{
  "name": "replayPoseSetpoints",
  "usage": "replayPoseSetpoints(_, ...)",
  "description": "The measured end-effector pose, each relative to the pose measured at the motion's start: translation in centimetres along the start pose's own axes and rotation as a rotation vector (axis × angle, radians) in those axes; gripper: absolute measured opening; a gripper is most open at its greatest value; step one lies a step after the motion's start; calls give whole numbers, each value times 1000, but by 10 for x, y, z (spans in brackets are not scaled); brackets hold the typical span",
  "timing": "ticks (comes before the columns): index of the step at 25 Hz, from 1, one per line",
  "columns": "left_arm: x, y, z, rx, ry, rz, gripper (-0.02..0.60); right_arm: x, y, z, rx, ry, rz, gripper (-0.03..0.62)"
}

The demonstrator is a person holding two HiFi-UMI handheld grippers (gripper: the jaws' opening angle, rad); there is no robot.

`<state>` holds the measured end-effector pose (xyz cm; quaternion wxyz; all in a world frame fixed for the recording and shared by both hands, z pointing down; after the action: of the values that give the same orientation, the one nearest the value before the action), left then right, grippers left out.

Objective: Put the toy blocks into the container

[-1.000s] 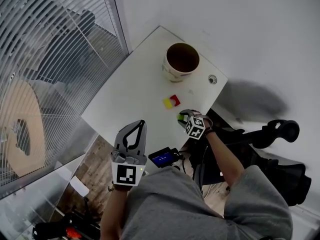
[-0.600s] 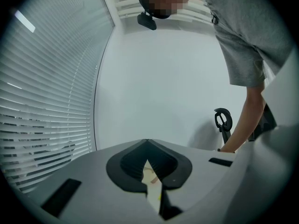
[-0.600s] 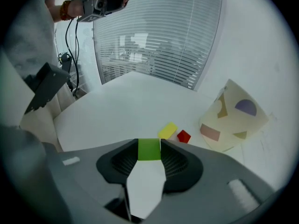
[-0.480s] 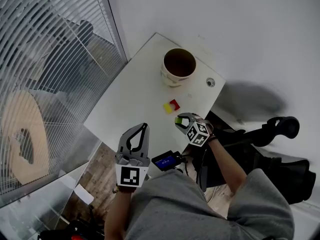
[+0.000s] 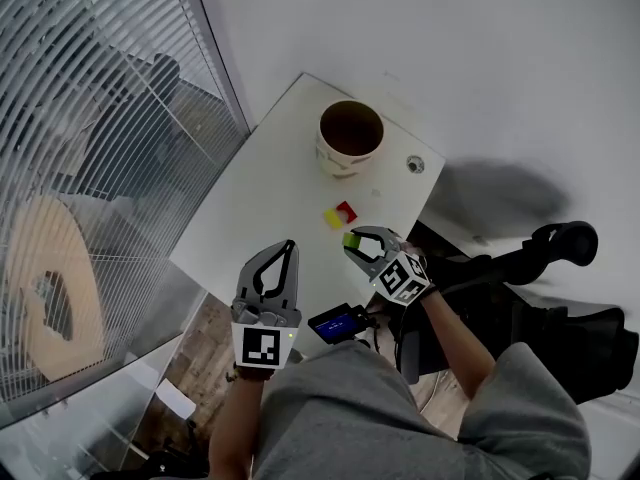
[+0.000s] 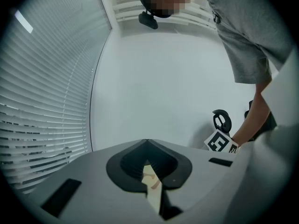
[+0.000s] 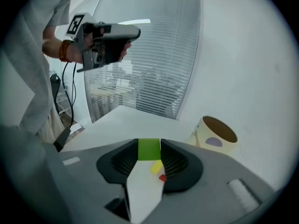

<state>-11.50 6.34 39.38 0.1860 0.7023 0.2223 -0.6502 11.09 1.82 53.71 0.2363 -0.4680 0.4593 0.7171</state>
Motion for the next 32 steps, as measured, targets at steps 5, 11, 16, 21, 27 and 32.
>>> replayPoseSetpoints(5,4,7,1,-8,10,-30,8,27,-16,-3,-90,36,-108,156)
replayPoseSetpoints(11,10,20,4,9,-10,-45,8,72,-31,-11,-144,90,-255,156)
replayPoseSetpoints(16,12,33,5,39,-39,-63,8,92,-43,-19,-215,106,-338,155)
replayPoseSetpoints(21,11,42,5,52,-83,-68,8,106,-50,-23,-277,134,-416,155)
replayPoseSetpoints(27,14,51,4,36,-78,-73,8,109,-50,-38,-304,154,-443,155)
replayPoseSetpoints(32,18,51,2,32,-77,-81,8,105,-46,-67,-323,129,-432,155)
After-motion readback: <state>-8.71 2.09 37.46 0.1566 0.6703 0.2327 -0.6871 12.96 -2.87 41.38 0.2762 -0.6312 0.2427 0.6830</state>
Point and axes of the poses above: the fingertips, and each gripper's own axes: y forward along the fingers, z to its left, x out of its top, the point moved 10 cm from there along -y, backward along the fingers, and after that the axes turned 9 degrees about -z, right-handed, at the moved point
